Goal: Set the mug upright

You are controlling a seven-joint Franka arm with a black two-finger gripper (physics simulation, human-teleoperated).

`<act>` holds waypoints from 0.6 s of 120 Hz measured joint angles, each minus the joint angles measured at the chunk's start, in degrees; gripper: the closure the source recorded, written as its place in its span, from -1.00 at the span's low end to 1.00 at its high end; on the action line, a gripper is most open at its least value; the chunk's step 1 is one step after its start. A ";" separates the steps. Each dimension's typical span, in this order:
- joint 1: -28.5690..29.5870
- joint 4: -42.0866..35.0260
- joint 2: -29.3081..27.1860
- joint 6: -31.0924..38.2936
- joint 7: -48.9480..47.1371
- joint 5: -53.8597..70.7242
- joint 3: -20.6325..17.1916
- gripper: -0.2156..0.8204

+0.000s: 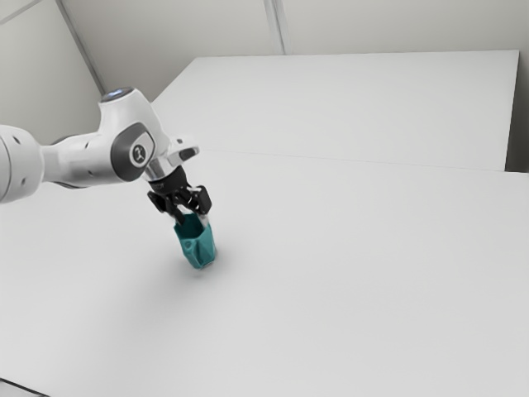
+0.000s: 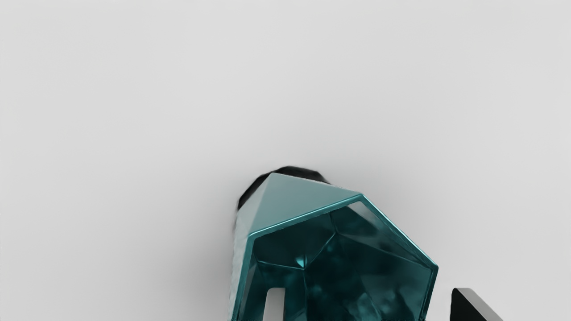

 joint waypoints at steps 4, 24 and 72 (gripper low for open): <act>0.00 0.14 -0.15 0.11 -0.11 -0.05 0.01 -0.18; 0.05 0.91 -2.85 0.85 -0.48 0.08 -0.03 -0.40; -2.78 19.89 -5.73 -17.00 2.76 4.27 4.05 -0.56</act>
